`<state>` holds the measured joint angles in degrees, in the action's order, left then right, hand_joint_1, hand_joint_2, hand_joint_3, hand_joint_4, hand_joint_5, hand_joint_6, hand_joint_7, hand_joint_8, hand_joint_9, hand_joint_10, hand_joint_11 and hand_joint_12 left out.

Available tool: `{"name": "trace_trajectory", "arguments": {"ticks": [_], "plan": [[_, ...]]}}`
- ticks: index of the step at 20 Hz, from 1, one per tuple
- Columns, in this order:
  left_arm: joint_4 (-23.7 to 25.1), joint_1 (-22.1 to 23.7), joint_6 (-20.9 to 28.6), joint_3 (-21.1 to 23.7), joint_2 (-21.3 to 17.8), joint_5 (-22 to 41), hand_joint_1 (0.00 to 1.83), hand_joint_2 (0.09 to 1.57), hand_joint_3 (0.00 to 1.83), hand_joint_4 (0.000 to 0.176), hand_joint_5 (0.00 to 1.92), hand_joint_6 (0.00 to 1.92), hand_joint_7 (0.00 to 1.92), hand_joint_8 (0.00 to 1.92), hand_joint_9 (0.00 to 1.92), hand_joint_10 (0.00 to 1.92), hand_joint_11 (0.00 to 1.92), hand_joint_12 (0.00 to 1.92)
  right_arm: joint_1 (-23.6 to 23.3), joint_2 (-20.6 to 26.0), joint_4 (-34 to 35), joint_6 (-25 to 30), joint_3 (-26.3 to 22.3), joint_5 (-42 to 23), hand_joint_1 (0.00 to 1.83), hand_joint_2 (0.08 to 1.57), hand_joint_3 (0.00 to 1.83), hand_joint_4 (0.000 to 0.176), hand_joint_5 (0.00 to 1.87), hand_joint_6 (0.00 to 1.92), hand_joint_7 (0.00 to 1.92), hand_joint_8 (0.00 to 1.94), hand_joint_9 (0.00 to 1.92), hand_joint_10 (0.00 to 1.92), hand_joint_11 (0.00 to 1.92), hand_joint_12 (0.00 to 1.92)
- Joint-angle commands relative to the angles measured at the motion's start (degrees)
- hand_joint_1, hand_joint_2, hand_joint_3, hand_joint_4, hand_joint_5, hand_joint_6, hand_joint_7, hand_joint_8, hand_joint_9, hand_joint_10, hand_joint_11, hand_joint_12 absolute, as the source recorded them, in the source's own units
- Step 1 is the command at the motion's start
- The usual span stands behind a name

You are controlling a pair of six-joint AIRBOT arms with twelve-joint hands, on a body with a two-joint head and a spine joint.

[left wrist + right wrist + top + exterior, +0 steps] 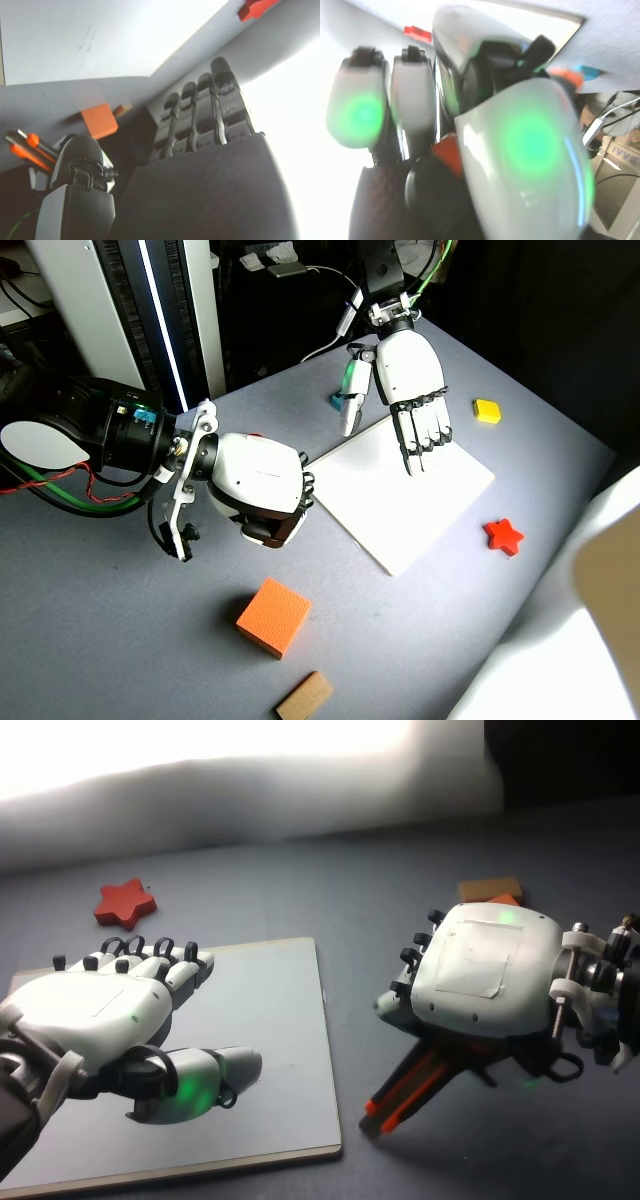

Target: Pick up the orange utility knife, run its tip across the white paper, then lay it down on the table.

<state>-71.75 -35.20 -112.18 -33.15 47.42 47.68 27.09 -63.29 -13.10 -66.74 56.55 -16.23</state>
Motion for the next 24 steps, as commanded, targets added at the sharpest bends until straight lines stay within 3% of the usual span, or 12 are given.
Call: {"name": "trace_trajectory", "arguments": {"ticks": [1,2,3,5,6,7,10,13,14,20,23,24], "plan": [[4.33,-0.09,1.57,-0.26,-0.13,5.89,0.00,1.23,0.00,0.000,0.00,0.00,0.02,0.00,0.01,0.00,0.00,0.34,-0.13,0.45,0.15,-0.51,-0.24,-6.55,1.12,1.08,0.57,0.000,0.53,1.64,0.70,1.81,0.75,1.92,0.69,1.92],[4.74,-0.40,2.04,-0.27,-0.13,6.54,0.00,1.23,0.00,0.000,0.00,0.00,0.02,0.00,0.01,0.00,0.00,0.34,0.07,0.60,0.15,-0.53,-0.37,-6.55,1.12,1.08,0.57,0.000,0.53,1.64,0.70,1.81,0.75,1.92,0.69,1.92],[4.95,-0.68,2.05,-0.28,-0.13,7.35,0.00,1.23,0.00,0.000,0.01,0.00,0.05,0.01,0.04,0.01,0.00,0.47,0.52,0.92,0.15,-0.58,-0.70,-6.55,1.07,1.29,0.14,0.000,0.52,1.61,0.62,1.73,0.49,1.92,0.50,1.92],[5.03,-0.80,2.05,-0.29,-0.13,7.98,0.00,1.23,0.00,0.000,0.02,0.01,0.05,0.00,0.04,0.01,0.00,0.48,1.40,1.57,0.15,-0.71,-1.45,-6.76,1.06,1.29,0.01,0.000,0.63,1.50,0.48,1.48,0.43,1.75,0.39,1.92],[5.28,-0.80,2.05,-0.29,-0.13,8.09,0.00,1.24,0.00,0.000,0.01,0.00,0.03,0.00,0.03,0.00,0.00,0.47,1.93,2.08,0.15,-0.82,-1.99,-7.01,1.05,1.21,0.00,0.000,0.29,1.20,0.35,1.18,0.31,1.53,0.18,1.92],[5.48,-0.84,2.05,-0.25,-0.12,8.09,0.00,1.24,0.00,0.000,0.01,0.00,0.03,0.00,0.03,0.00,0.00,0.46,2.58,2.79,0.15,-0.82,-2.66,-7.27,1.00,1.22,0.00,0.000,0.20,1.00,0.31,0.91,0.22,1.35,0.04,1.91],[5.88,-0.91,2.05,0.02,-0.07,8.10,0.00,1.23,0.00,0.000,0.01,0.00,0.01,0.00,0.02,0.00,0.00,0.40,3.89,4.71,0.15,-0.82,-4.01,-7.50,0.81,1.19,0.00,0.000,0.08,0.30,0.18,0.09,0.03,0.52,0.00,1.20],[6.16,-0.74,2.05,0.51,-0.08,8.10,0.00,1.23,0.00,0.000,0.05,0.01,0.05,0.01,0.04,0.01,0.00,0.51,4.55,6.42,0.14,-0.82,-4.66,-7.51,0.69,1.11,0.00,0.000,0.00,0.01,0.00,0.00,0.00,0.02,0.00,0.08],[6.17,-0.73,2.04,0.79,-0.08,8.11,0.00,1.24,0.00,0.000,0.06,0.02,0.05,0.01,0.04,0.01,0.00,0.51,4.55,6.88,0.14,-0.82,-4.83,-7.61,0.68,1.10,0.00,0.000,0.00,0.00,0.00,0.00,0.00,0.00,0.00,0.02],[6.51,-1.35,1.82,3.64,-0.08,9.86,0.00,1.24,0.00,0.000,0.04,0.01,0.03,0.01,0.02,0.01,0.00,0.41,3.78,11.93,1.28,0.45,-8.96,-8.23,0.66,1.02,0.00,0.000,0.00,0.00,0.00,0.00,0.00,0.00,0.00,0.00],[6.69,-0.75,1.82,5.16,-0.07,9.98,0.00,1.24,0.00,0.000,0.05,0.01,0.04,0.01,0.02,0.01,0.00,0.38,3.20,17.12,3.62,1.34,-12.90,-4.94,0.25,1.07,0.00,0.000,0.00,0.00,0.05,0.02,0.04,0.01,0.01,0.01],[6.68,-0.66,1.82,5.44,-0.01,9.98,0.00,1.24,0.00,0.000,0.04,0.00,0.05,0.00,0.03,0.01,0.00,0.43,2.66,18.49,3.62,2.89,-13.90,-3.99,0.14,1.11,0.00,0.000,0.13,0.00,0.25,0.00,0.24,0.08,0.00,0.68]]}}
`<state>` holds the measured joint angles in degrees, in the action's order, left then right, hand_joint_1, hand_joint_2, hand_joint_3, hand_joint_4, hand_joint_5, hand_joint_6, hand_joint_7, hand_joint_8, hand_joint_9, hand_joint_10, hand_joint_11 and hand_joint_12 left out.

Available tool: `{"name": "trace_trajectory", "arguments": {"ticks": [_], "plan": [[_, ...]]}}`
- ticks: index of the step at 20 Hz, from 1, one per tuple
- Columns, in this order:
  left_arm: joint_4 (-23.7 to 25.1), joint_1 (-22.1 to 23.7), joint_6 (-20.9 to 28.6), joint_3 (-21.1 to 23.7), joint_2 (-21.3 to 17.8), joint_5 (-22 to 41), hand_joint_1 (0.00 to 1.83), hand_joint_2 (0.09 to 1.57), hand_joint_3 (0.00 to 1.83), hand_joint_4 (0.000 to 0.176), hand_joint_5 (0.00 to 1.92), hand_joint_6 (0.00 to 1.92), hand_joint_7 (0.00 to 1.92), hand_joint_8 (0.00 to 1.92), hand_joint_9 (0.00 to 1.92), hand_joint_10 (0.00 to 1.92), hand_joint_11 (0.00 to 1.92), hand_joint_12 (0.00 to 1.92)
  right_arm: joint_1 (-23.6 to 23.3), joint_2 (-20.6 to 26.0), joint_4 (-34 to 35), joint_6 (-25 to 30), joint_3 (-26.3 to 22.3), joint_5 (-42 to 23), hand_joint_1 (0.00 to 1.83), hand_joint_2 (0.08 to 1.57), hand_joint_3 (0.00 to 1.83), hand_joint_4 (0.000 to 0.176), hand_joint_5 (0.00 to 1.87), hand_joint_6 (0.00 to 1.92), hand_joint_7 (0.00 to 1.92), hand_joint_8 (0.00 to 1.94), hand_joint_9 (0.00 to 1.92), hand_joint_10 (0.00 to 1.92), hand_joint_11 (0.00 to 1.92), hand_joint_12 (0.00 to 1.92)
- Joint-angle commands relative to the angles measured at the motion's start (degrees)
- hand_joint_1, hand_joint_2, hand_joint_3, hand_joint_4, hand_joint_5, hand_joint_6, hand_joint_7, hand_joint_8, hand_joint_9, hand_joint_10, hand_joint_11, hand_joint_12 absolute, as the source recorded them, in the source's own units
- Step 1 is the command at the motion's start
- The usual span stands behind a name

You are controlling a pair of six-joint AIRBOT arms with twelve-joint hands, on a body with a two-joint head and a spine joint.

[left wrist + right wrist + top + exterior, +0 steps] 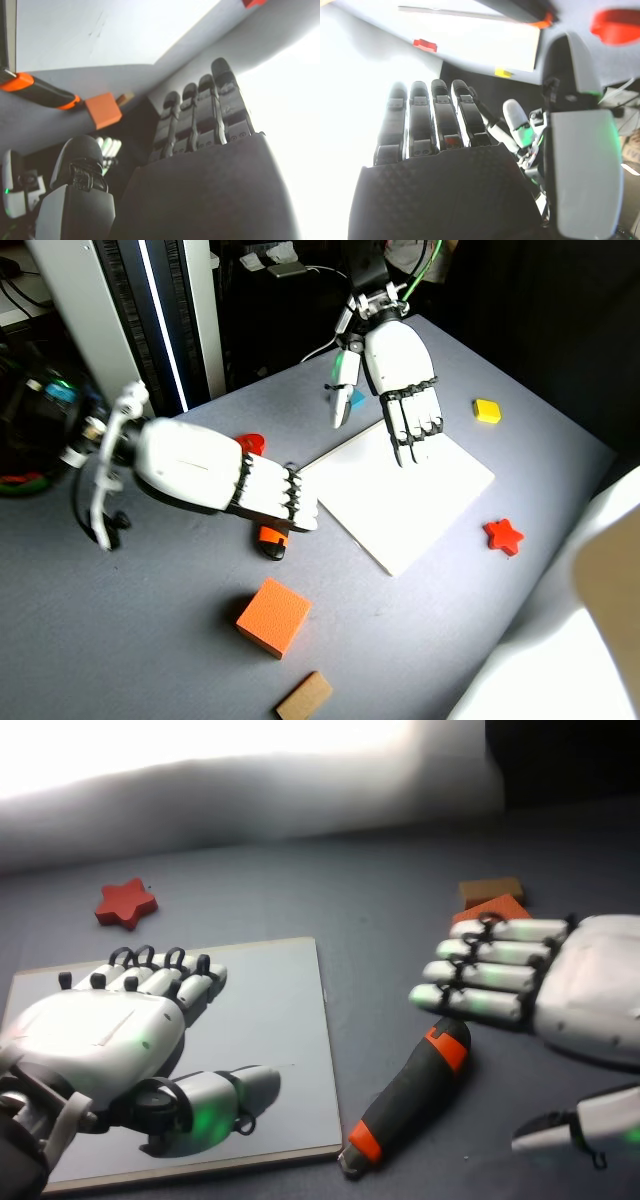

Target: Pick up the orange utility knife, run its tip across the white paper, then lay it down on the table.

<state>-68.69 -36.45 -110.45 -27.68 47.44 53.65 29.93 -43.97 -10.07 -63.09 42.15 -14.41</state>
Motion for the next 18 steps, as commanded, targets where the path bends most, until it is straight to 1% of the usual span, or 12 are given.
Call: {"name": "trace_trajectory", "arguments": {"ticks": [1,2,3,4,5,6,8,9,10,12,15,18], "plan": [[3.61,0.84,0.13,0.23,0.16,4.04,0.00,1.23,0.00,0.000,0.05,0.00,0.07,0.01,0.06,0.01,0.00,0.51,-1.20,0.99,0.58,1.81,-0.92,-4.80,0.16,1.12,0.00,0.000,0.29,0.05,0.43,0.02,0.38,0.16,0.00,1.15],[3.61,1.26,0.13,0.28,0.44,4.04,0.00,1.24,0.00,0.000,0.14,0.03,0.21,0.04,0.19,0.06,0.00,0.69,-2.27,2.39,0.58,4.33,-2.04,-4.18,0.20,1.16,0.00,0.000,0.55,0.21,0.72,0.16,0.53,0.67,0.07,1.56],[3.61,1.90,0.14,0.29,0.75,4.04,0.04,1.24,0.00,0.000,0.36,0.11,0.46,0.11,0.41,0.16,0.00,0.95,-3.36,3.38,0.59,5.63,-2.78,-3.51,0.24,1.21,0.01,0.000,0.76,0.63,0.88,0.73,0.68,1.21,0.34,1.78],[3.63,2.58,0.14,0.35,0.93,4.04,0.10,1.26,0.00,0.000,0.51,0.13,0.62,0.15,0.49,0.33,0.00,1.15,-4.18,4.25,0.59,5.67,-3.39,-3.33,0.24,1.25,0.01,0.000,0.79,0.95,0.90,1.18,0.74,1.55,0.45,1.89],[4.00,3.28,0.13,0.47,1.07,4.03,0.21,1.29,0.01,0.000,0.67,0.31,0.62,0.69,0.46,0.95,0.03,1.52,-4.77,5.12,0.59,5.70,-3.98,-3.52,0.21,1.33,0.03,0.000,0.83,1.31,1.00,1.47,0.88,1.77,0.65,1.92],[4.51,3.98,0.13,0.63,1.19,4.03,0.33,1.31,0.01,0.000,0.72,0.84,0.70,1.27,0.56,1.48,0.23,1.82,-5.34,6.24,0.59,5.70,-4.69,-3.59,0.17,1.39,0.04,0.000,0.87,1.50,1.08,1.68,1.03,1.89,0.89,1.92],[4.55,5.13,-0.33,1.20,1.31,4.03,0.42,1.37,0.02,0.000,0.77,1.43,0.84,1.66,0.68,1.88,0.49,1.92,-6.34,8.44,0.74,5.84,-6.09,-3.60,0.18,1.47,0.04,0.000,0.93,1.82,1.16,1.87,1.18,1.92,1.11,1.92],[4.55,5.29,-0.34,1.37,1.34,4.03,0.43,1.40,0.02,0.000,0.83,1.55,0.91,1.72,0.76,1.91,0.57,1.92,-6.53,8.84,1.16,5.84,-6.39,-3.59,0.12,1.51,0.04,0.000,0.94,1.90,1.17,1.91,1.20,1.92,1.13,1.92],[4.55,5.53,-0.34,1.67,1.41,4.03,0.48,1.41,0.01,0.000,0.89,1.54,0.99,1.75,0.85,1.92,0.64,1.92,-7.17,9.78,3.31,5.84,-7.15,-2.88,0.12,1.53,0.04,0.000,0.98,1.92,1.19,1.93,1.22,1.92,1.16,1.92],[4.54,5.83,-0.34,1.98,1.47,4.03,0.41,1.47,0.02,0.000,0.92,1.56,1.05,1.74,0.97,1.92,0.78,1.92,-8.93,11.21,7.16,5.85,-8.56,1.34,0.13,1.56,0.05,0.000,1.06,1.92,1.23,1.94,1.26,1.92,1.23,1.92],[4.54,6.19,-0.22,2.16,1.48,4.03,0.41,1.50,0.01,0.000,0.94,1.63,1.04,1.76,0.98,1.92,0.83,1.92,-11.27,12.07,11.49,5.47,-9.50,2.22,0.13,1.57,0.10,0.000,1.08,1.92,1.26,1.94,1.30,1.92,1.30,1.92],[4.53,6.33,0.07,1.98,1.43,4.03,0.60,1.48,0.00,0.000,0.99,1.83,1.05,1.91,1.06,1.92,0.92,1.92,-11.52,12.56,11.61,4.74,-9.62,0.89,0.07,1.57,0.15,0.000,1.07,1.92,1.27,1.94,1.32,1.92,1.26,1.92]]}}
